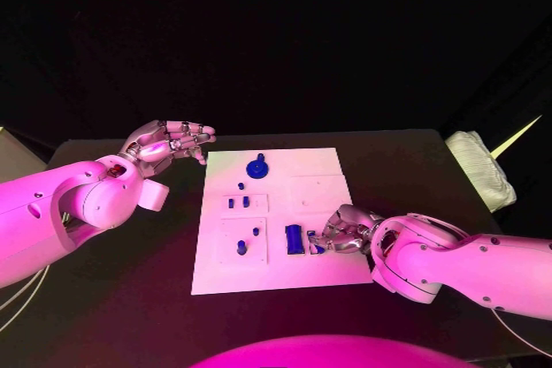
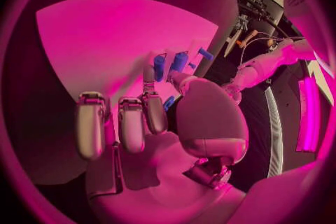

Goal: Assemble the parts on the task board

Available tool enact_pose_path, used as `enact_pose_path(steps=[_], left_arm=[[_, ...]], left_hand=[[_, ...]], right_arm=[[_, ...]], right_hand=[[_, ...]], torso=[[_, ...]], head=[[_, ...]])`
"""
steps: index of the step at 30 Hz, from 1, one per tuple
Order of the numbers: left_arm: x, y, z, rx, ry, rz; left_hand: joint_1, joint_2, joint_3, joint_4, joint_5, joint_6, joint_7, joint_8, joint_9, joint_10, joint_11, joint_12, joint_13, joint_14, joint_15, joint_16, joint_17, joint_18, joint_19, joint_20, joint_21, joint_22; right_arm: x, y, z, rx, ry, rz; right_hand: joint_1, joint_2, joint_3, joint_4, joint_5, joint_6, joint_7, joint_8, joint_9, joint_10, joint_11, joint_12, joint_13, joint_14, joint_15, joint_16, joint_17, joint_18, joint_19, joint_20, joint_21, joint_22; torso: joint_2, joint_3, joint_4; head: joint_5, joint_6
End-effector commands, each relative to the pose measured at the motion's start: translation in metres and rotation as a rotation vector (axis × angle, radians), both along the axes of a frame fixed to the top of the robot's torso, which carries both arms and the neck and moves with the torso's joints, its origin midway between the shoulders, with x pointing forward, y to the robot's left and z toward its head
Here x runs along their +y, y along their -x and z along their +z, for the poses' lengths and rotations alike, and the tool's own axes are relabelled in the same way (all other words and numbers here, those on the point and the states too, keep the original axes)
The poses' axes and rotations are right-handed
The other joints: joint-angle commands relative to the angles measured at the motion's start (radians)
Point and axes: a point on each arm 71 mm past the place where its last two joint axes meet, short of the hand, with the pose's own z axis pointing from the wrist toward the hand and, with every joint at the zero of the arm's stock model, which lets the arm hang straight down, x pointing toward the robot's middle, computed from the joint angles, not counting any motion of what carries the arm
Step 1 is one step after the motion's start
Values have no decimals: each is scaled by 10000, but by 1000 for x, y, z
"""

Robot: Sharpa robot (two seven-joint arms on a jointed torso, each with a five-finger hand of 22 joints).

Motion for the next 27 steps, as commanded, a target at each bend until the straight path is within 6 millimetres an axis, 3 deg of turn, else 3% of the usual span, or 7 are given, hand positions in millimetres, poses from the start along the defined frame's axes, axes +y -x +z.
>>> enact_pose_path(steps=[1,15,21,27], left_arm=[[-1,0,1,-17,57,-108],[0,0,1,-2,36,-83],[0,0,0,9,23,-65],[0,0,0,31,5,-47]], left_hand=[[-19,73,-12,70,44,-9,-7,42,8,-69,3,33,-15,-73,-12,33,16,61,49,-9,-34,-9],[-19,73,-12,70,44,-9,-7,42,8,-69,3,33,-15,-73,-12,33,16,61,49,-9,-34,-9],[-19,73,-12,70,44,-9,-7,42,8,-69,3,33,-15,-73,-12,33,16,61,49,-9,-34,-9],[-19,73,-12,70,44,-9,-7,42,8,-69,3,33,-15,-73,-12,33,16,61,49,-9,-34,-9]], right_arm=[[2,3,0,143,-26,287],[-1,3,0,182,31,260],[-3,2,-1,178,192,422],[0,3,0,106,101,673]], right_hand=[[-19,-16,19,52,35,39,7,-33,-10,317,-27,24,1527,895,-34,59,1767,-125,733,-32,33,2293],[-21,-23,36,43,55,49,-3,-29,-8,325,-34,39,1536,901,-34,73,1794,-129,739,-32,54,2299],[616,-353,232,-593,18,28,-21,-29,-1,329,-53,28,1547,900,-53,72,1794,-130,741,-48,59,2302],[863,-566,187,-868,-458,45,-16,-30,-4,336,-51,33,1561,904,-52,84,1819,-133,744,-50,68,2305]], torso=[[-8,4,-3],[6,0,1],[7,-1,4],[8,6,1]], head=[[2,6],[6,25],[9,16],[18,7]])
